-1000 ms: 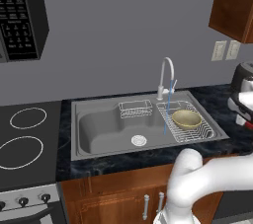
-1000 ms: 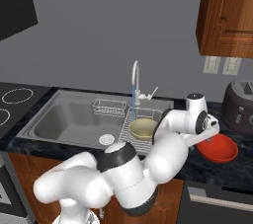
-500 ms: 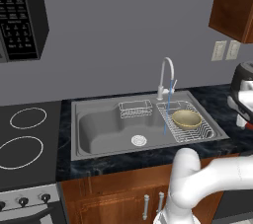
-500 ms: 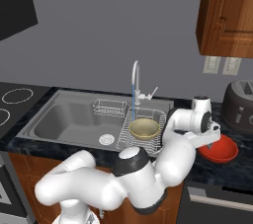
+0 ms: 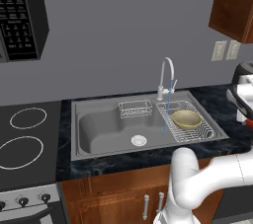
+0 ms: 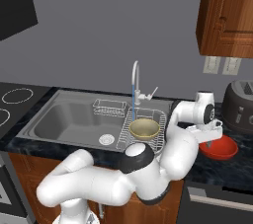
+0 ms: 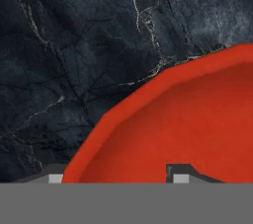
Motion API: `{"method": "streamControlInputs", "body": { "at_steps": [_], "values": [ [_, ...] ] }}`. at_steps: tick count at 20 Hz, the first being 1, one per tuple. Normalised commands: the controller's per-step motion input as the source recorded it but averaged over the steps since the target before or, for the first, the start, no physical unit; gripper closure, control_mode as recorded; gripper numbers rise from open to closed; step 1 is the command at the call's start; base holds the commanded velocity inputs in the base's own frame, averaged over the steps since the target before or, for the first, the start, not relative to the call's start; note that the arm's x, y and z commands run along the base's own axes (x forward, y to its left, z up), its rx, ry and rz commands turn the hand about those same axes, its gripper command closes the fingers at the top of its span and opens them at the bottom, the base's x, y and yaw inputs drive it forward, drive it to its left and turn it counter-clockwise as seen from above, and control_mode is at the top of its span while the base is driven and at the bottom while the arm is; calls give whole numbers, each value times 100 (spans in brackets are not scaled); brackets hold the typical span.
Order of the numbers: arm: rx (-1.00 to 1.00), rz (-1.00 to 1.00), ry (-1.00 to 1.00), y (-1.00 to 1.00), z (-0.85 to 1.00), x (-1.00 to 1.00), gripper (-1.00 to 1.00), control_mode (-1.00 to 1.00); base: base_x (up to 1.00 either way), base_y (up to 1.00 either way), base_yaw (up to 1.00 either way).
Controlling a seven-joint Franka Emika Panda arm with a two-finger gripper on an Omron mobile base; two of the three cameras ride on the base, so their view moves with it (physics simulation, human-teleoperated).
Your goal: Rinse each bowl for a few seconds and place them down in the sink or on the counter.
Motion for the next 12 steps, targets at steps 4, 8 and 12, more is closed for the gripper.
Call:
{"method": "streamControlInputs", "body": {
  "at_steps": [4, 8, 12],
  "values": [
    [8, 0, 0, -15, 0, -7, 100, -100, 0, 0, 0],
    [6, 1, -6, -2, 0, -27, 100, -100, 0, 0, 0],
    [5, 2, -9, 0, 0, -32, 100, -100, 0, 0, 0]
  ]
}}
